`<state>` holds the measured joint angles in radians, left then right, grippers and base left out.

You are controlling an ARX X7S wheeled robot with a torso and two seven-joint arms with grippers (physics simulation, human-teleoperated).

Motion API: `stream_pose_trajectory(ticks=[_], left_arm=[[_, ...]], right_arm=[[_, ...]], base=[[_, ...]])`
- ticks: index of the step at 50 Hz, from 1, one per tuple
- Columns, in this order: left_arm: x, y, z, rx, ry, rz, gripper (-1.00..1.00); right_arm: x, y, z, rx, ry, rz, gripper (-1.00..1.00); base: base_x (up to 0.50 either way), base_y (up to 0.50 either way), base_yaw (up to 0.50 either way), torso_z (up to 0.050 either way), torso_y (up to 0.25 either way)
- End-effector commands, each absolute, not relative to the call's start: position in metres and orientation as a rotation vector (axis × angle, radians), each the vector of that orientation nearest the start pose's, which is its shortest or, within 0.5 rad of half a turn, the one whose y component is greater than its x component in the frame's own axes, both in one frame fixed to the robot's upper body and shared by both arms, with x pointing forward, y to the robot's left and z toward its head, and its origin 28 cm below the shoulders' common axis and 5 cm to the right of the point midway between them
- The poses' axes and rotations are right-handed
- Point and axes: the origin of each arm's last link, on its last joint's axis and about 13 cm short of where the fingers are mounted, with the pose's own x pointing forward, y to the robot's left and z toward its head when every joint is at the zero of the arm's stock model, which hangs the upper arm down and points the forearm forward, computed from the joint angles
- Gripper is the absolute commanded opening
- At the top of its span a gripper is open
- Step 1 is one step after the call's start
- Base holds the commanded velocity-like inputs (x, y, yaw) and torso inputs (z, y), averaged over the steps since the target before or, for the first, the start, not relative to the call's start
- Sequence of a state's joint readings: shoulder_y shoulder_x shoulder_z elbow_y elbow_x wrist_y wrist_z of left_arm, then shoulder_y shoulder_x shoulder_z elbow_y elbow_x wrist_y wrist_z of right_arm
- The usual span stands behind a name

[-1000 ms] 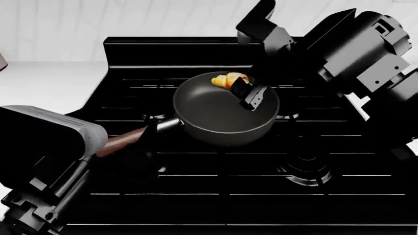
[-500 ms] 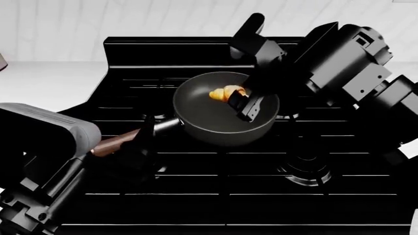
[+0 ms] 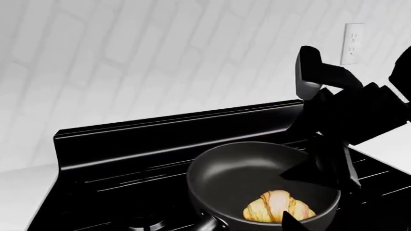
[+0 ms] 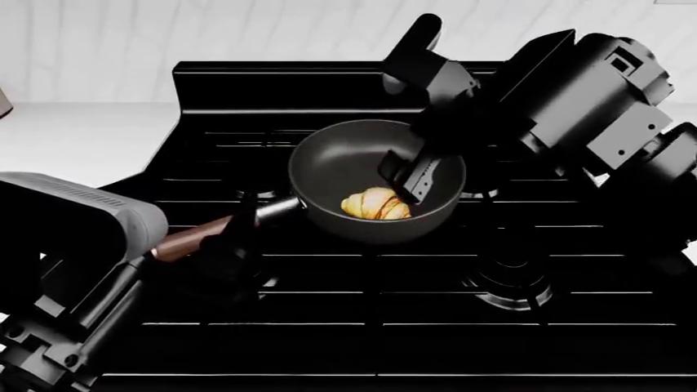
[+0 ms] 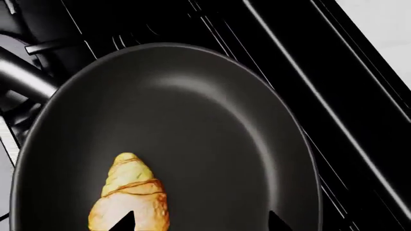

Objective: Pick the croissant and place it on the pan. Then turn on the stove to warm the croissant.

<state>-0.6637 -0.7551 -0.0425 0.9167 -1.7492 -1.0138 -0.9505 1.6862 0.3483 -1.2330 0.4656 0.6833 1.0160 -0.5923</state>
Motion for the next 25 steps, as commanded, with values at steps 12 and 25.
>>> stream_pose_trajectory(ticks=[12,25], left_arm=[[0.152,0.23,0.247,0.025,-0.051,-0.324,1.0],[0.148,0.229,0.246,0.013,-0.058,-0.337,1.0]], right_arm=[[0.322,-0.118,0.329,-0.636,0.389,0.75,1.0],[0.277,-0.124,0.317,-0.558,0.338,0.695,1.0]], base=[[0.0,0.0,0.0,0.0,0.0],[0.0,0.0,0.0,0.0,0.0]])
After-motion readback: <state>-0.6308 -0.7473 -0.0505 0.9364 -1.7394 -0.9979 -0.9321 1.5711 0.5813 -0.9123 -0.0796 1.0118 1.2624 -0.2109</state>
